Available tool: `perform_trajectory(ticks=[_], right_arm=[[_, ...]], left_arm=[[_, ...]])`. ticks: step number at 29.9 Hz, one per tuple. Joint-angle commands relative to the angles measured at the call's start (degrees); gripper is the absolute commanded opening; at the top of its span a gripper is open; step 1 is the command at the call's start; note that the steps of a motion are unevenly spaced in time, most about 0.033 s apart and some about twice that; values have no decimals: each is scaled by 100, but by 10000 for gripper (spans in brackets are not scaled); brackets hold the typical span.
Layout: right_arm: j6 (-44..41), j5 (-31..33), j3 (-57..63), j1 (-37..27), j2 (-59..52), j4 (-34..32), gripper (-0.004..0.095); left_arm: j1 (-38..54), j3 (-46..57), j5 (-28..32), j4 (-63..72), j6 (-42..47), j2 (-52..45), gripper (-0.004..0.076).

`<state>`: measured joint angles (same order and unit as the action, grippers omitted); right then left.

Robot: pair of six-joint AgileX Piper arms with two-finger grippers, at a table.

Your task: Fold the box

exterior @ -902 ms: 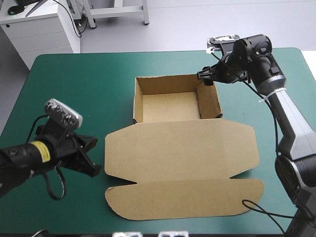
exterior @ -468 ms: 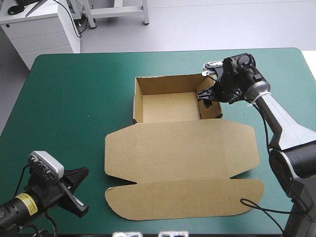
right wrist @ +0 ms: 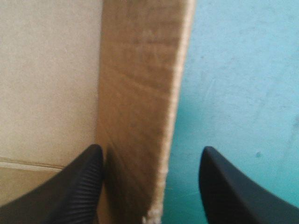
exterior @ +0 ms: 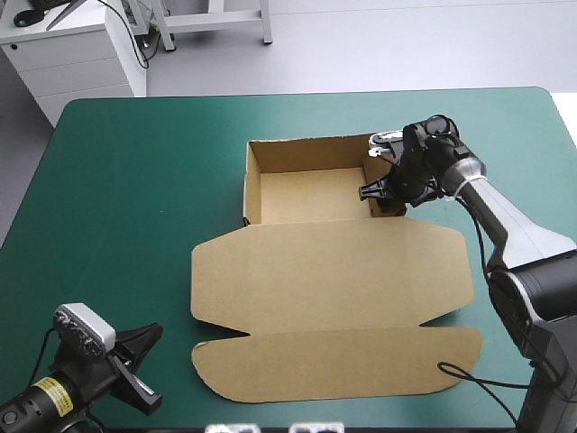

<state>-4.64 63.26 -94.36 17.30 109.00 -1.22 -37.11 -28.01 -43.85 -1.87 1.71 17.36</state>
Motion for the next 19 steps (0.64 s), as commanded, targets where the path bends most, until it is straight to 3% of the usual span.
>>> perform_trajectory(ticks=[1, 3, 12, 19], right_arm=[[-17, -250, -131, 10, -301, 45, 216], [-2, -276, -131, 10, -301, 122, -14], [21, -103, -504, -92, -385, 58, -19], [419, 700, -2224, -1084, -565, -24, -19]], left_arm=[[-28, -132, 448, 22, 58, 53, -8], [-28, -132, 457, 22, 58, 53, -8], [-28, -132, 484, 8, 58, 53, -8], [-28, -132, 446, 8, 58, 53, -8]])
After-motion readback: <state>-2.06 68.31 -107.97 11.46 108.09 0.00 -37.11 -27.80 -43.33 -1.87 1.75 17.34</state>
